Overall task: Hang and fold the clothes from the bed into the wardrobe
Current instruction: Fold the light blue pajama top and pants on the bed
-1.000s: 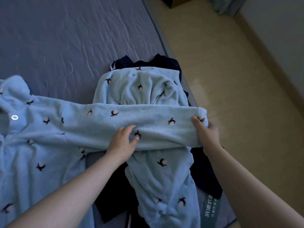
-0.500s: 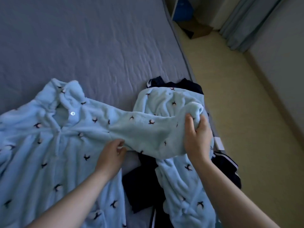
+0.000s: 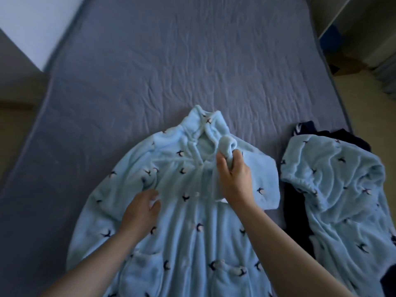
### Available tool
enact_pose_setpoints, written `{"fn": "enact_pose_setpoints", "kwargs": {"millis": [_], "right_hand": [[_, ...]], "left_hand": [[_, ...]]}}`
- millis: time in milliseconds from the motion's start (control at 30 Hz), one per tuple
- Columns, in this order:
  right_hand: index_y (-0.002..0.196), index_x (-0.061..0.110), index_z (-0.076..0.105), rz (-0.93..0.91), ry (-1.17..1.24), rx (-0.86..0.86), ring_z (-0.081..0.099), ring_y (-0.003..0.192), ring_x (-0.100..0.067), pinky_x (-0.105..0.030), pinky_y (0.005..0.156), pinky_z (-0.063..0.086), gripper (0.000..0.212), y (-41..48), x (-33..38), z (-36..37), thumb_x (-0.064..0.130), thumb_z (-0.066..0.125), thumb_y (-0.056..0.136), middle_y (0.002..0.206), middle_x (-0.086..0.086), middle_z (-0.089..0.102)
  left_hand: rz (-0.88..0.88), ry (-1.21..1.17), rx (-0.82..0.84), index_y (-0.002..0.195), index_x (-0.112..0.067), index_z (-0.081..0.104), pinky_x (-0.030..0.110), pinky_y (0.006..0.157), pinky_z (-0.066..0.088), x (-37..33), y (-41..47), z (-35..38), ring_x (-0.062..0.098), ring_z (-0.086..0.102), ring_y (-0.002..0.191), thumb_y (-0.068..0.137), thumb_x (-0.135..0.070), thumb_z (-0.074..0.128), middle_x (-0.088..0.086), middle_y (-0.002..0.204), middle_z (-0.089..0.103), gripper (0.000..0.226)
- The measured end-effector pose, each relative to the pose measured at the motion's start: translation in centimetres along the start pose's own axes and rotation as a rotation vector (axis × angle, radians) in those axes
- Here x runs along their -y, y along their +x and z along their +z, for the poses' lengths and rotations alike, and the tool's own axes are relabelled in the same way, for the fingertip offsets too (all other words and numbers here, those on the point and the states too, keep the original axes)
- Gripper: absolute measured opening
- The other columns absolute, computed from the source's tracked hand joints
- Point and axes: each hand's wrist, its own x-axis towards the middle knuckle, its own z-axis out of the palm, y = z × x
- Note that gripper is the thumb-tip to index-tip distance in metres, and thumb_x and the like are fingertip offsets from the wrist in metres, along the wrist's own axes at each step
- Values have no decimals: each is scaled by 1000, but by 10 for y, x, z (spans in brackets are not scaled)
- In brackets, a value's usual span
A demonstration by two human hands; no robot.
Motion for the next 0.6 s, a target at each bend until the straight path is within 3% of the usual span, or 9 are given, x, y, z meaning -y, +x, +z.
{"fn": "enact_pose_setpoints", "kwargs": {"millis": [67,133,167,300,433,533,600], "right_hand": [[93,29,53,55,69,160,57,70,0,-26,62,42,10,-3,10,42,38,50,96,72,6,63],[122,25,55,116,93,287,63,86,-8,-26,73,47,27,-7,13,78,33,48,97,89,2,69],[127,25,53,132,73,311,64,88,-12,-26,74,47,31,-11,12,89,33,47,97,92,1,70],[125,24,54,183,11,291,65,81,-24,-25,61,46,29,-28,-10,106,28,48,97,88,-12,68],[123,20,54,251,-174,315,53,58,-13,-25,51,41,29,-35,-51,86,21,46,96,70,-1,59],[125,17,54,271,-285,330,52,65,-12,-25,53,39,31,-21,-77,75,18,46,95,81,2,57],[128,15,53,266,-346,344,57,86,-18,-28,68,44,33,-12,-91,72,17,49,95,105,-4,61]], "left_hand": [[-5,-6,-10,97,-15,61,33,82,45,25,5,-24,31,61,94,93,-13,53,15,101,63,10],[-26,-20,-32,102,-14,61,29,80,43,49,11,-42,26,60,92,93,-16,54,9,104,61,11],[-34,-18,-34,108,-12,61,27,80,43,57,15,-48,23,60,93,94,-18,55,7,108,60,17],[-77,-30,-23,117,-9,59,28,81,44,88,25,-48,22,60,97,93,-23,55,6,114,60,27],[-93,-34,24,120,-8,56,28,82,42,91,31,-20,18,58,97,91,-32,60,5,115,60,37],[-102,-91,-49,116,-8,55,33,86,46,84,56,-3,23,59,101,87,-37,64,5,112,59,42],[-120,-88,-137,104,-6,56,35,83,46,78,78,6,29,59,99,84,-40,67,10,105,61,41]]}}
